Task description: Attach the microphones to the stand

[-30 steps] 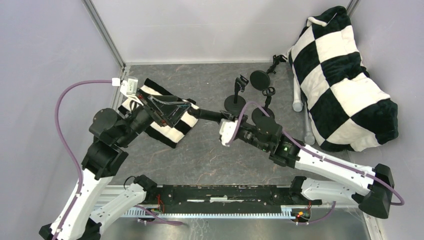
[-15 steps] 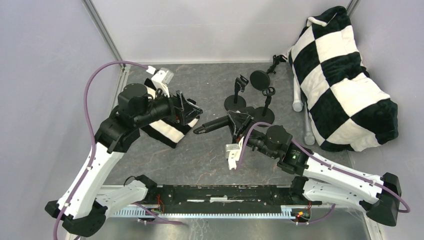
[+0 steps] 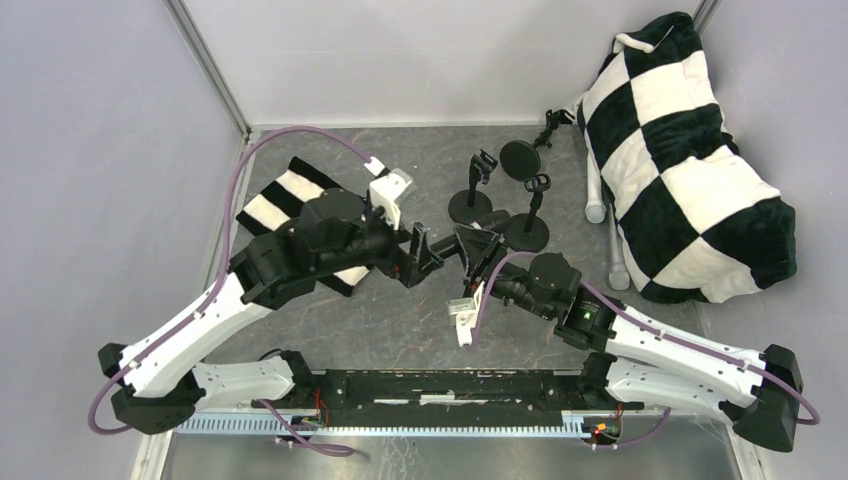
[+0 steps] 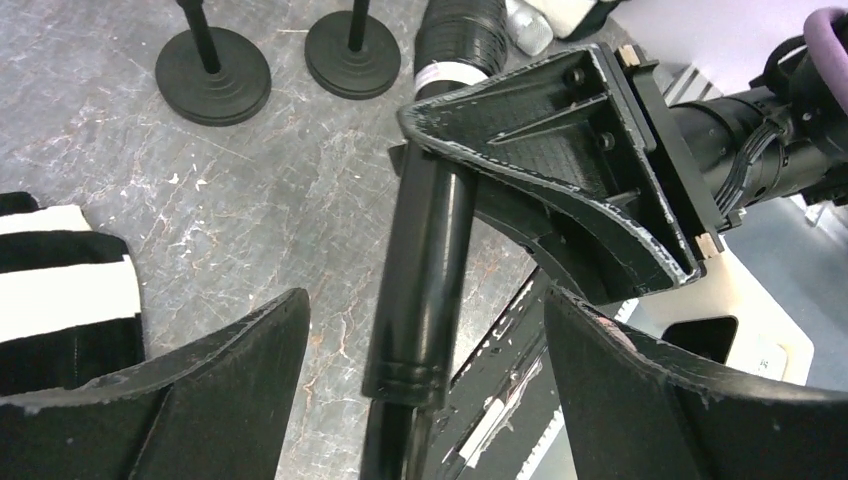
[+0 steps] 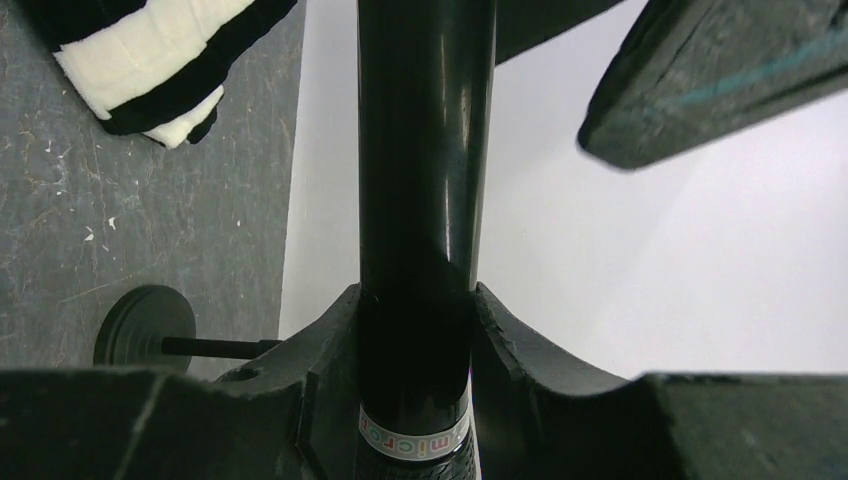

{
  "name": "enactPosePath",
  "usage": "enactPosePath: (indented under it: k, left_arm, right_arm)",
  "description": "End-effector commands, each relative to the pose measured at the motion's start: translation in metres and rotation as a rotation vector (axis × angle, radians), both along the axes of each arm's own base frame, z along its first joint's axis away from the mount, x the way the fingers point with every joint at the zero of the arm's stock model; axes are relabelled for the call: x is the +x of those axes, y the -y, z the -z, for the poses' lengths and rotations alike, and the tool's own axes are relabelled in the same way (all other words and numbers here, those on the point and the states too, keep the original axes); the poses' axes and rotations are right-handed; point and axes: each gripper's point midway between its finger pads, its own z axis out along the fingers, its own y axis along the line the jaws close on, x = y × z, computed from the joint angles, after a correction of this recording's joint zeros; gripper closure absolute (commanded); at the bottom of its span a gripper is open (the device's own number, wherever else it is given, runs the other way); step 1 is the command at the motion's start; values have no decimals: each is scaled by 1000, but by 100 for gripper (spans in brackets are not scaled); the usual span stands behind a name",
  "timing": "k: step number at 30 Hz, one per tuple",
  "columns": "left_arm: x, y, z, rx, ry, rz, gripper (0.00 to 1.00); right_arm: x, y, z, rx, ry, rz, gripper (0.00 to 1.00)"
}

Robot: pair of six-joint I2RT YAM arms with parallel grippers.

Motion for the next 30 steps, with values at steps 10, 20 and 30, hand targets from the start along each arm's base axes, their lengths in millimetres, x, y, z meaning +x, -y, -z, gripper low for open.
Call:
enactPosePath:
  k: [10, 20, 30]
  left_arm:
    - [12, 12, 19, 182, 146, 0, 15]
    - [3, 18, 40, 229, 113, 69, 24]
    - [-1, 25, 56, 262, 76, 115, 37]
  right_arm:
    - [-7, 4, -15, -4, 88, -21, 95]
    - [-9, 2, -25, -10, 103, -32, 94]
    - [-9, -3, -32, -12, 120, -40, 93]
